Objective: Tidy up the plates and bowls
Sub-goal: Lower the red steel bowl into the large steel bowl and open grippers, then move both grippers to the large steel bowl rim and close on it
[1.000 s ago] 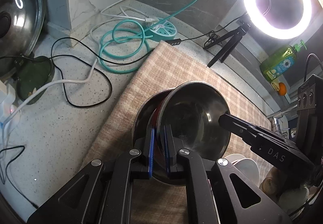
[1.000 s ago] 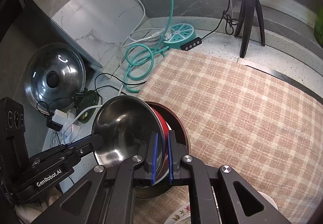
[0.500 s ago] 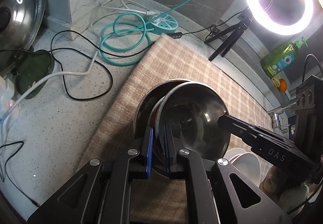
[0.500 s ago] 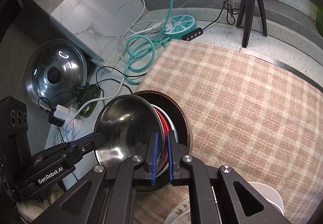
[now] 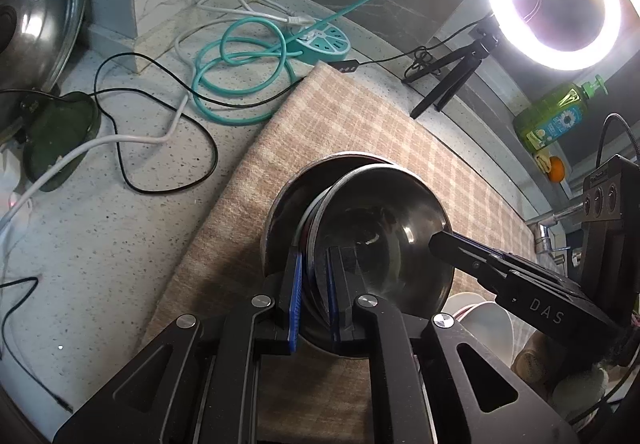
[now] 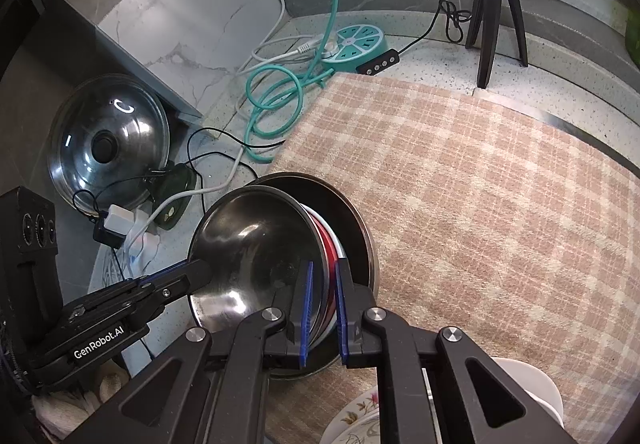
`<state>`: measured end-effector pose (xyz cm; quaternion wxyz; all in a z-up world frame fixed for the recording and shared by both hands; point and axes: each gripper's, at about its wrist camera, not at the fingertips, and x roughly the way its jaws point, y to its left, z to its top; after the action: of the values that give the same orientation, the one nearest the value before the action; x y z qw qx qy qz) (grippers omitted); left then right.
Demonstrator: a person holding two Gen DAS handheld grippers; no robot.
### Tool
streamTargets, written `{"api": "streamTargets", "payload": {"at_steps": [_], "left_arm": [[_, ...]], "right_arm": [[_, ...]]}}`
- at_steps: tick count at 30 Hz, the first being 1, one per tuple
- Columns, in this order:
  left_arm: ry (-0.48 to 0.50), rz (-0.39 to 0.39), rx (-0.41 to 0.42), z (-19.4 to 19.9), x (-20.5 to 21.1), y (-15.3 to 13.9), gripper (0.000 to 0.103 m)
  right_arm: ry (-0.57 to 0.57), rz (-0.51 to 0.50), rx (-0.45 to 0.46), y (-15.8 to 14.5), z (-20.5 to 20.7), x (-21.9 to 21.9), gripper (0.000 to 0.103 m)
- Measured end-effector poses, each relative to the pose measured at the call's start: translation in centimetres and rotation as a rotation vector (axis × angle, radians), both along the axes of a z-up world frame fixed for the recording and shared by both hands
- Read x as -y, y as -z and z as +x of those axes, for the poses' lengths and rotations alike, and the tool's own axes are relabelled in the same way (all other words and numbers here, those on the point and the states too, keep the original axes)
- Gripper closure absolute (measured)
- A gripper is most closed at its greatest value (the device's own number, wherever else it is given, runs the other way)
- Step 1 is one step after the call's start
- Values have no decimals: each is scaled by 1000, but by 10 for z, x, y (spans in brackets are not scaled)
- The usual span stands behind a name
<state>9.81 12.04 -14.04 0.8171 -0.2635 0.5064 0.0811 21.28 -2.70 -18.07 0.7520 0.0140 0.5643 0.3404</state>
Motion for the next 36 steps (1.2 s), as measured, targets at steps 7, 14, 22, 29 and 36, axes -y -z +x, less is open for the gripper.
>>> {"api": "streamTargets", "payload": {"at_steps": [7, 14, 22, 29, 36], "left_arm": [[-1, 26, 15, -7, -2, -6, 92], [-4, 62, 41, -17, -7, -19, 92], [22, 204, 96, -34, -4, -46, 86], [10, 228, 116, -48, -17, -51, 83], [-23, 142, 107, -59, -33, -31, 79]], "right_arm": [[10, 14, -1, -3, -2, 2, 86], [27, 29, 2, -8, -1, 11, 84], [37, 87, 41, -35, -10, 30, 75], [87, 181, 86, -57, -18, 59, 65], [154, 159, 163, -63, -22, 79, 62]]}}
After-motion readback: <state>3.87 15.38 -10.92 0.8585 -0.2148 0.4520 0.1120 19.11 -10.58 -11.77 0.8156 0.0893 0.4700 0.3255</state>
